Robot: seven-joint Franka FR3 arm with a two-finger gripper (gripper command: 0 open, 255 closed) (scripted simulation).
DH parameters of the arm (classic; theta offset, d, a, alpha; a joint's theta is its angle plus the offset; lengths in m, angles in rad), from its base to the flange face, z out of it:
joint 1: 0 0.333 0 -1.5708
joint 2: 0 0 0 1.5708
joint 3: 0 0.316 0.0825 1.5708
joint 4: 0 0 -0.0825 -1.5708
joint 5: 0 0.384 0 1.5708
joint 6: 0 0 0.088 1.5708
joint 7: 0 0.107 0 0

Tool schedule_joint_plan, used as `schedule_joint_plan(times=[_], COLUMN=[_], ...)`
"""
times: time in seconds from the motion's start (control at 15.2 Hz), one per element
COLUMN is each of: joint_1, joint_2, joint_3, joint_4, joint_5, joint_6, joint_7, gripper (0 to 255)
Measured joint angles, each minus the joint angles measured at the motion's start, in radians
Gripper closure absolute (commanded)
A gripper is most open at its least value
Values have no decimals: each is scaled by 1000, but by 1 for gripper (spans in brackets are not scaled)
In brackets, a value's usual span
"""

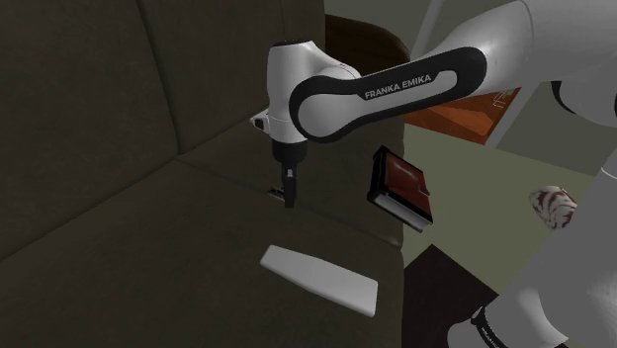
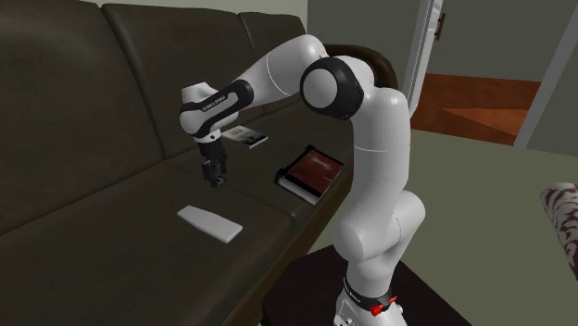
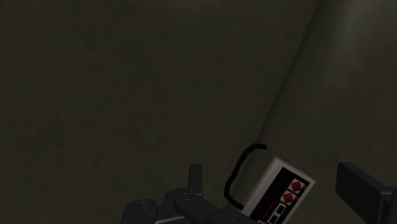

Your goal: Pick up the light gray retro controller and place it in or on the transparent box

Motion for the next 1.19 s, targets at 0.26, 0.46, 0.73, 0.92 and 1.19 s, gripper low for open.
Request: schedule_joint_plan(times=[0.26,0.46,0.73,0.92,1.19], joint_1=[0,1,1,2,-1], joint_2=[0,-4,-3,-1,-13], joint_3=[0,2,2,2,2], joint_4=[-1,4,4,7,26], joint_5=[0,1,1,0,7], joint_6=[1,0,-1,-3,-37], joint_7=[0,0,-1,0,-6], gripper=[255,255,255,255,255])
